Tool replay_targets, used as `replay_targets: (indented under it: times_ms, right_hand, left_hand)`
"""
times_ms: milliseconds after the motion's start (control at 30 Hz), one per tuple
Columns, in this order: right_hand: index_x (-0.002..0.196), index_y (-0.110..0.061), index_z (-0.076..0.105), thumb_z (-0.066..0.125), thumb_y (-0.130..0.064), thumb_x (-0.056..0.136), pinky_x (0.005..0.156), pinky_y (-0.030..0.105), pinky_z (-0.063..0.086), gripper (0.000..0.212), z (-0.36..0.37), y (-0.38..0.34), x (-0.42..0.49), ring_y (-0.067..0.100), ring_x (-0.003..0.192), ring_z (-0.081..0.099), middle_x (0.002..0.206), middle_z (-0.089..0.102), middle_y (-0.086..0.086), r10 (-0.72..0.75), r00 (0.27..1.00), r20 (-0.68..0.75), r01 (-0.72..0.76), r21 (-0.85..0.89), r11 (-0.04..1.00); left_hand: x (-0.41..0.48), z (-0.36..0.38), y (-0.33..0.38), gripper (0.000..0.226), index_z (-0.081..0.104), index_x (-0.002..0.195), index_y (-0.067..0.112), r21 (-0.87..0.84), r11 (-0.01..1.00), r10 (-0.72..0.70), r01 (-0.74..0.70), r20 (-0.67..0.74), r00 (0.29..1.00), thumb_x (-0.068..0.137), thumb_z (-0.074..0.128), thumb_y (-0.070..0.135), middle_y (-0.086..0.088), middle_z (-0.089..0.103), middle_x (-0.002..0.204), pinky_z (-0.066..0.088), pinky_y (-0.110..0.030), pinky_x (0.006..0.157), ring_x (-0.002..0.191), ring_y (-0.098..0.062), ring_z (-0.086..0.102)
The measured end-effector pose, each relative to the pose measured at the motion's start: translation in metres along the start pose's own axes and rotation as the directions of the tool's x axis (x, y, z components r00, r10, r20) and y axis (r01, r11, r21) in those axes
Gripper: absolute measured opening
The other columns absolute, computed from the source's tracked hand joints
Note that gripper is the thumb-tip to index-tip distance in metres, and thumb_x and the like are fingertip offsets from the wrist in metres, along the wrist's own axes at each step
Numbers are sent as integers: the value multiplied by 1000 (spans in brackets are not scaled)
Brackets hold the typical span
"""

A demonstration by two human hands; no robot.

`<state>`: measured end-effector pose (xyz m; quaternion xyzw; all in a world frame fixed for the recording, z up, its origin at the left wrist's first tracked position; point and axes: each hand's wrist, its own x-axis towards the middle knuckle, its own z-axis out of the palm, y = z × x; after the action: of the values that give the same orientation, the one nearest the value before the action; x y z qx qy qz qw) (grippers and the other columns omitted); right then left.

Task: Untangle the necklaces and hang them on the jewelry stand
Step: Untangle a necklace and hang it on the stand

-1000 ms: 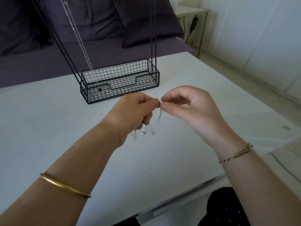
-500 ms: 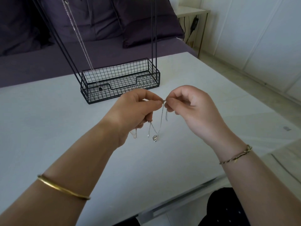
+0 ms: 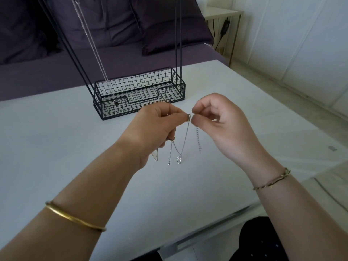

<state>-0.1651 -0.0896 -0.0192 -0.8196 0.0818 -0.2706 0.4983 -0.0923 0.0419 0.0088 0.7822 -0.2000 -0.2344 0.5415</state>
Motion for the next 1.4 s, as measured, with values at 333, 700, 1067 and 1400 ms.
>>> replay_targets:
  times_ms: [333, 700, 1067, 1400]
  right_hand:
    - [83, -19, 68, 64, -11, 83, 71, 19, 46, 10, -2, -2, 1, 4, 79, 58, 82, 63, -10, -197, 980, -15, 185, -272, 944]
    - [78, -16, 64, 58, -8, 88, 62, 16, 40, 14, -1, -5, 2, 9, 73, 55, 75, 62, -5, -68, 998, -7, 65, -192, 979]
    - [75, -15, 65, 61, -9, 86, 52, 12, 36, 13, -1, -11, 0, 0, 55, 49, 60, 56, -11, 64, 998, -4, -64, -69, 996]
    - [69, -17, 67, 62, -4, 79, 57, 17, 41, 16, -2, -13, 0, 4, 59, 52, 63, 61, -4, 129, 992, -7, -129, 4, 992]
  left_hand:
    - [-1, -1, 0, 12, 69, 83, 15, 44, 999, 25, -26, 28, 999, 89, 61, 23, 8, 44, 45, 30, -22, 51, 41, -5, 35]
    - [-2, 1, 1, 5, 65, 89, 20, 91, 988, 131, -126, -53, 990, 90, 62, 16, 4, 71, 77, 34, -17, 48, 41, 2, 43]
    - [-9, 9, 6, 12, 63, 75, 23, 481, 818, 421, -315, -129, 898, 84, 63, 15, 30, 52, 50, 31, -5, 43, 48, 14, 45]
    - [-6, 13, 7, 17, 52, 67, 16, 494, 781, 476, -381, -77, 876, 79, 61, 7, 15, 52, 63, 30, -11, 43, 52, 1, 43]
